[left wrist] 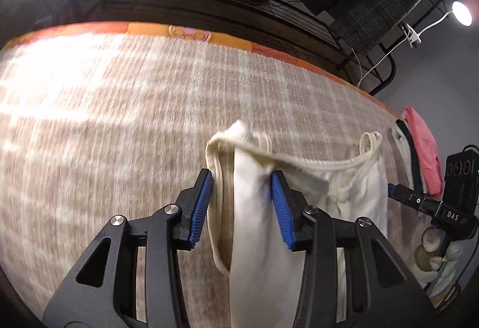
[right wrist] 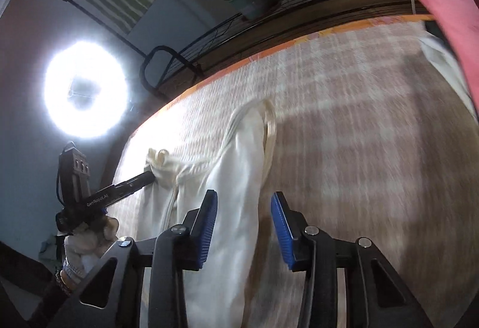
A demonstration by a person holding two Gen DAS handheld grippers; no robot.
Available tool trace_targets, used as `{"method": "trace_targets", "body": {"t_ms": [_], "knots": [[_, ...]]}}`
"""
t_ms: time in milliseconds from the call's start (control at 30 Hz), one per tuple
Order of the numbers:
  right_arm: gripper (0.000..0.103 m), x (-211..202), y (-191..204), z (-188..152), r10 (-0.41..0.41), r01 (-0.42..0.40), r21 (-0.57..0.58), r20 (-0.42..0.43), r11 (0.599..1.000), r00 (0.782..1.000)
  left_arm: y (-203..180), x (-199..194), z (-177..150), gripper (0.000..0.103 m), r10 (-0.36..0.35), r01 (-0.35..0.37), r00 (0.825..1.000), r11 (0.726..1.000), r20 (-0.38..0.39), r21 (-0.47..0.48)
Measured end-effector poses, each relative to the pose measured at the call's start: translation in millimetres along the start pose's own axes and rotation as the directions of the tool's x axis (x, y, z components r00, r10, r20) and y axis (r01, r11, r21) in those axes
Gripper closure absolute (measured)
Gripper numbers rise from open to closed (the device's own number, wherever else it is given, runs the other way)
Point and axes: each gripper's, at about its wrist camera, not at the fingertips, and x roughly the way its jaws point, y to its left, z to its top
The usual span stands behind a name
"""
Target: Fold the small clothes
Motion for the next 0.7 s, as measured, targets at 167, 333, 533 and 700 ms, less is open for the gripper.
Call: {"method": "trace_targets", "body": {"t_ms": [167,333,533,700], "knots": [[0.072,24.2,5.4,19.7,-0.015,0.014,-0.039,-0.016,0.999,1.000,-8.5,11.4,10.9,0.062,0.038,-0.039,0.999,0.998,0.026,0.052],[0.097,39.8,11.6,27.4,-0.034,0.032,-0.061,-0.024,0.998,0.999,-19.0,16.8,6.7,0.084,0.088,-0.096,0.994,0.987,0.071,0.126],[0.103,25.3,29.9,25.5,-0.038,0.040,-0.112,0.021,0.993,0.999,-17.9,6.2,9.0,0.101,0.031,-0.036,0.997,0.997,0.071,0.071],[0.103,-4.2,54.9,18.4,-0.027,0.039,-0.177,0.066,0.983,0.997,-21.6,-26.1,1.6,0.101,-0.002,-0.004,0.994,0.998,0.109,0.061]]}}
